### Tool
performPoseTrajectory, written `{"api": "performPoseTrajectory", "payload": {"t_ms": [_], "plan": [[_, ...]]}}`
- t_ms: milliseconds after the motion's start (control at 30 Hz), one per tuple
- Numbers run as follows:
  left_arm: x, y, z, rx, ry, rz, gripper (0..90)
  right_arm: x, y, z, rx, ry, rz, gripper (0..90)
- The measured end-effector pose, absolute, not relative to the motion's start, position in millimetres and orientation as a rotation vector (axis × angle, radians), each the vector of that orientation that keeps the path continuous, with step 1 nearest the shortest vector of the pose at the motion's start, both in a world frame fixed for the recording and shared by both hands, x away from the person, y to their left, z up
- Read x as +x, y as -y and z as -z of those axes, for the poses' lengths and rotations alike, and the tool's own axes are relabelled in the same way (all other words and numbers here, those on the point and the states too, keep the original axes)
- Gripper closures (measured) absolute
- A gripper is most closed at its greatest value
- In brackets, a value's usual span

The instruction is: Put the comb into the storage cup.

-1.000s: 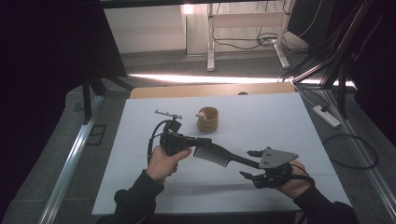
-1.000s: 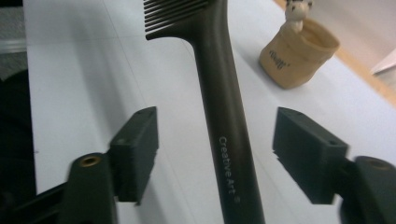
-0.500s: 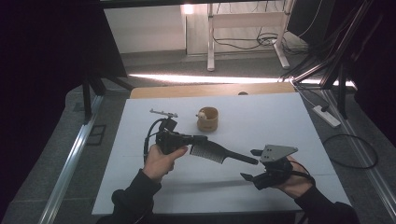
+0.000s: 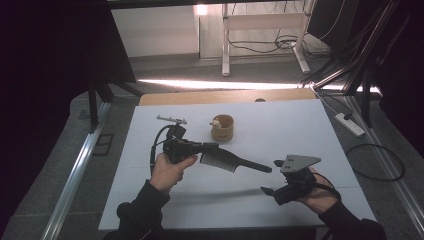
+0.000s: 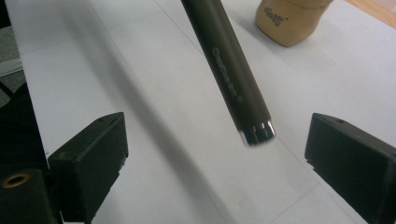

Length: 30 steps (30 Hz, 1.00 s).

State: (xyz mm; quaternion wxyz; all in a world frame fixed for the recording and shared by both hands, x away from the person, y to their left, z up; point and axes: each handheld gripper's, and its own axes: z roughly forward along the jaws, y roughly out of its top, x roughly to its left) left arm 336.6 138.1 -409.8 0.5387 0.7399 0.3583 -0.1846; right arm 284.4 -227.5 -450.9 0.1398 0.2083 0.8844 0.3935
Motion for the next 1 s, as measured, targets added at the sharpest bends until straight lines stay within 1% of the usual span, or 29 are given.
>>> {"api": "performPoseTrajectory", "payload": {"t_ms": [433,1000], "plan": [[338.0,-154.6,405.3,1.763,-0.871,0.378,83.6,286.1,245.2,455.4,0.766,-2.523,-1.069,0.1],[346.3,-177.4,396.5,1.752,-0.917,0.331,83.7,280.9,271.9,460.9,0.909,-2.488,-1.007,0.0]]}}
